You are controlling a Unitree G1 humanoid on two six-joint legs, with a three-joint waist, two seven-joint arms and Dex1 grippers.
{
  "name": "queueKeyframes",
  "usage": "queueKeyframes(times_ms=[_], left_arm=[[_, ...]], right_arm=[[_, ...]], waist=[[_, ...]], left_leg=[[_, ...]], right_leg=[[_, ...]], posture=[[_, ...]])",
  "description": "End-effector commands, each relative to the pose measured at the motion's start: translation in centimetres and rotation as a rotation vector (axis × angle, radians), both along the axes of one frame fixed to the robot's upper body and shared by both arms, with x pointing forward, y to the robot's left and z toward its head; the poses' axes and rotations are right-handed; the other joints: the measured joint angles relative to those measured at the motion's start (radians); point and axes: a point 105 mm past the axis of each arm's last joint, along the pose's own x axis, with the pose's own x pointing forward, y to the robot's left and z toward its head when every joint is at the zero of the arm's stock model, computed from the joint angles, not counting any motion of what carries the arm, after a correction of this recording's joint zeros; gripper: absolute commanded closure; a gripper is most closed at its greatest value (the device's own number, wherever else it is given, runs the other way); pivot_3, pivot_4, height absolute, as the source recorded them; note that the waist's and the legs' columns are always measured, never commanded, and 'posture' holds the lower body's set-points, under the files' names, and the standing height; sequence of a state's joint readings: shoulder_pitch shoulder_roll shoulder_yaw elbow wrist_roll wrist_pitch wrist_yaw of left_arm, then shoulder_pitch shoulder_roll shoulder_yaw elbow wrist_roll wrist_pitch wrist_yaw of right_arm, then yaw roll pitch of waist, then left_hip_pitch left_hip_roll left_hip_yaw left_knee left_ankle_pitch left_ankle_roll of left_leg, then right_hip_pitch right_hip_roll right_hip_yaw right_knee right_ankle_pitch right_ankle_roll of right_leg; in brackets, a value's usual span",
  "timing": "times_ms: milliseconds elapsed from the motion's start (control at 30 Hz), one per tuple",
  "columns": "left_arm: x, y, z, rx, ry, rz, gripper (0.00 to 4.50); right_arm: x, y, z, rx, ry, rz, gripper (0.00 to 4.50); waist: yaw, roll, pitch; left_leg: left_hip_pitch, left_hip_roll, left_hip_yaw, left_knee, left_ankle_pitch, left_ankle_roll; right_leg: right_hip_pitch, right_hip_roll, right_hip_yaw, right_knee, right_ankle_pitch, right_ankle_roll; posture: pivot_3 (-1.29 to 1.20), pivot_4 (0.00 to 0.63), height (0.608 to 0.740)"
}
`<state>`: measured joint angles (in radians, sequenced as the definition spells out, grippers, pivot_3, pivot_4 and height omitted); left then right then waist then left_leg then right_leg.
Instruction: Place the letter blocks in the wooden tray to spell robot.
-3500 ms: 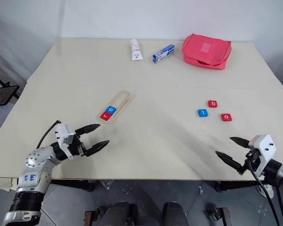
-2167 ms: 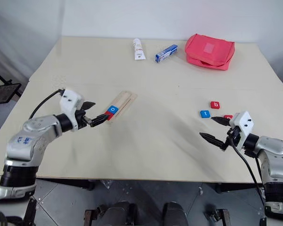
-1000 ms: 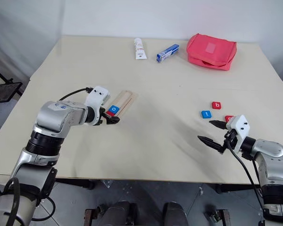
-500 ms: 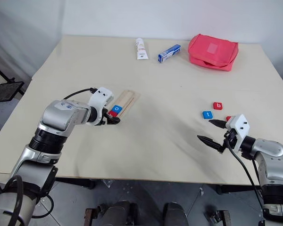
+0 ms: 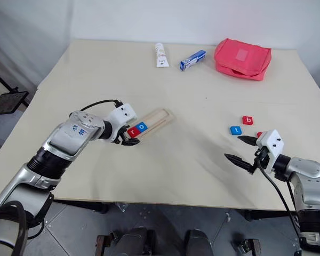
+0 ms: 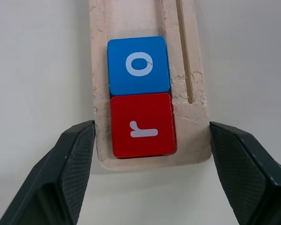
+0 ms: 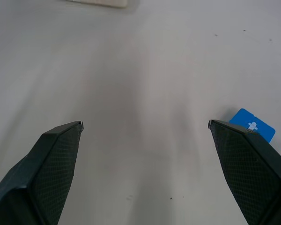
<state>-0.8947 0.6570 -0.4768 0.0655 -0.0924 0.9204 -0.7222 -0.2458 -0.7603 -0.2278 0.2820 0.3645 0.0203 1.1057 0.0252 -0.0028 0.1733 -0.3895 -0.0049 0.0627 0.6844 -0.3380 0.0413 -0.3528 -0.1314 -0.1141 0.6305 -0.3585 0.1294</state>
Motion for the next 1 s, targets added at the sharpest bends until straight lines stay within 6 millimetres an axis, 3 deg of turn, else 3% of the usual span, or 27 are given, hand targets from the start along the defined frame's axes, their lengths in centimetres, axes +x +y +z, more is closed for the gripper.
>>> queueKeyframes(times_ms=[33,200,300,467,700,1000], left_arm=[[-1.6,-3.1,1.9,-0.017,-0.067,-0.239,1.05],[-3.2,-5.2,2.1,-0.057,-0.042,-0.386,1.05],[-4.9,-6.7,1.0,-0.016,0.004,-0.524,1.05],[-5.9,-8.0,0.1,0.025,0.039,-0.604,1.05],[-5.4,-9.6,-0.5,0.055,0.035,-0.626,1.05],[-5.3,-10.7,-1.0,0.084,0.022,-0.660,1.05]], right_arm=[[-1.1,-0.9,1.5,-0.022,-0.059,0.005,0.00],[-2.7,-1.4,1.1,-0.060,-0.051,0.039,0.00],[-3.4,-2.4,0.9,-0.073,-0.052,-0.006,0.00],[-4.5,-2.8,0.4,-0.064,-0.047,-0.044,0.00],[-6.2,-2.9,0.1,-0.058,-0.050,-0.057,0.00],[-6.8,-3.2,-0.2,-0.056,-0.050,-0.095,0.00]], waist=[[0.003,0.000,0.000],[0.001,0.000,0.000],[0.000,0.000,0.000],[0.001,0.000,0.000],[0.004,0.000,0.000],[0.002,0.000,0.000]], left_leg=[[-0.001,0.000,-0.001,0.000,0.000,0.000],[-0.001,-0.001,-0.001,0.000,0.000,0.000],[-0.001,0.000,0.000,0.000,0.000,0.001],[-0.001,0.000,0.000,0.000,0.000,0.001],[-0.001,-0.001,0.000,0.000,0.001,0.002],[-0.001,-0.001,0.000,0.000,0.001,0.002]], right_leg=[[0.000,0.000,0.000,-0.001,0.000,0.000],[0.000,0.000,-0.005,-0.002,0.000,0.001],[0.000,0.000,-0.005,-0.002,0.000,0.001],[0.000,0.000,-0.005,-0.002,0.000,0.001],[0.001,0.000,-0.005,-0.002,0.001,0.001],[0.001,0.000,-0.005,-0.002,0.001,0.001]], posture=[[0.00,0.150,0.740],[0.00,0.150,0.740],[0.00,0.150,0.740],[0.00,0.150,0.740],[0.00,0.150,0.740],[0.00,0.150,0.740]])
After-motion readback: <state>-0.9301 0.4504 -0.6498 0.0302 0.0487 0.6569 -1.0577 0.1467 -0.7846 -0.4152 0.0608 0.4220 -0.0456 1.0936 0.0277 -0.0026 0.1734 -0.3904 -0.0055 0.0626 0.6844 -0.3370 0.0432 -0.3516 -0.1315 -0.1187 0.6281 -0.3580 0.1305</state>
